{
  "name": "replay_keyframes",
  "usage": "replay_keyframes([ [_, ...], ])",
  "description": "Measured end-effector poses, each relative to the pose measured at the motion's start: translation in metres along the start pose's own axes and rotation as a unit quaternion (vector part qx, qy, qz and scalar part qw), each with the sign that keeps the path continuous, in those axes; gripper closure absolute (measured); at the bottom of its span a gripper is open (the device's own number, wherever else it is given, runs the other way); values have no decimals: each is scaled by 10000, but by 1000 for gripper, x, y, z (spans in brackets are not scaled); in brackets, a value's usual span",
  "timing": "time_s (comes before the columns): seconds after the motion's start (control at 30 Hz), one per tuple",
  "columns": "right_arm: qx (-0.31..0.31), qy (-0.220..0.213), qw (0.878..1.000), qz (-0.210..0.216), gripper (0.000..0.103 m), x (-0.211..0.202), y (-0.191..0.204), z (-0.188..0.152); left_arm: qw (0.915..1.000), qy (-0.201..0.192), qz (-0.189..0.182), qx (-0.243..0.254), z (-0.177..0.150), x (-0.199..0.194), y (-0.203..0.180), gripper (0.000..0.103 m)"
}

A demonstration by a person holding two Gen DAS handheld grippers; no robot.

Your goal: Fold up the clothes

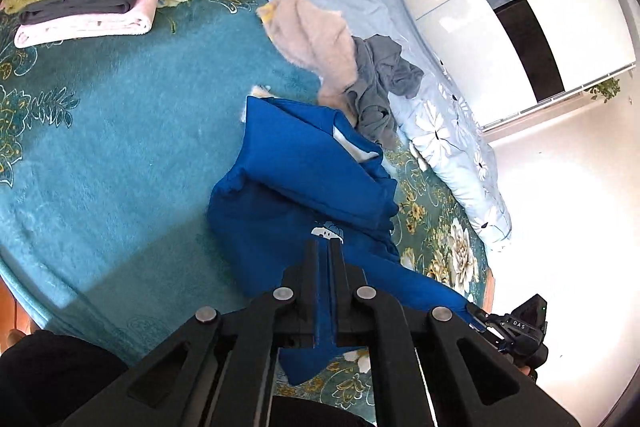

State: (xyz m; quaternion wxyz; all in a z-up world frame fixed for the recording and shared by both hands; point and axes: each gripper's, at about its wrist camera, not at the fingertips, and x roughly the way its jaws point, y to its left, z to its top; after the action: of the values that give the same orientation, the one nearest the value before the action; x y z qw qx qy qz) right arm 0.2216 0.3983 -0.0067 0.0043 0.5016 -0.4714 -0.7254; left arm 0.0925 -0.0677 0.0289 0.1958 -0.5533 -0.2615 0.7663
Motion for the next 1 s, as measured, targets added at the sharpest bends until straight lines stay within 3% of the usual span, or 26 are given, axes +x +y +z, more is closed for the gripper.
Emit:
replay_keyframes([
  [0.17,138,-13,9996,-244,90,8,-14,-7,9991,383,127,-128,-2,25,4,100],
  [0.3,214,21,9990,-389,90,14,-23,-6,9935,923,579,-315,-2,64,12,98],
  [0.37,239,63,9989,-407,90,16,-26,-2,9884,1205,824,-425,-2,85,17,82],
  [0.4,238,87,9989,-400,90,17,-27,-1,9854,1338,946,-461,-1,95,18,66],
  [0.43,239,110,9989,-393,90,19,-28,1,9825,1456,1070,-454,1,105,18,58],
  [0.57,294,187,9988,-356,90,24,-34,5,9654,1968,1693,-250,-2,149,18,55],
  [0.8,419,235,9985,-274,90,29,-49,11,9307,2904,2100,-733,-26,197,45,55],
  [0.9,566,212,9979,-253,90,32,-56,14,9222,3070,2137,-985,-33,201,56,55],
  [1.0,590,238,9977,-237,90,35,-58,17,9198,3131,2117,-1050,-37,205,59,56],
])
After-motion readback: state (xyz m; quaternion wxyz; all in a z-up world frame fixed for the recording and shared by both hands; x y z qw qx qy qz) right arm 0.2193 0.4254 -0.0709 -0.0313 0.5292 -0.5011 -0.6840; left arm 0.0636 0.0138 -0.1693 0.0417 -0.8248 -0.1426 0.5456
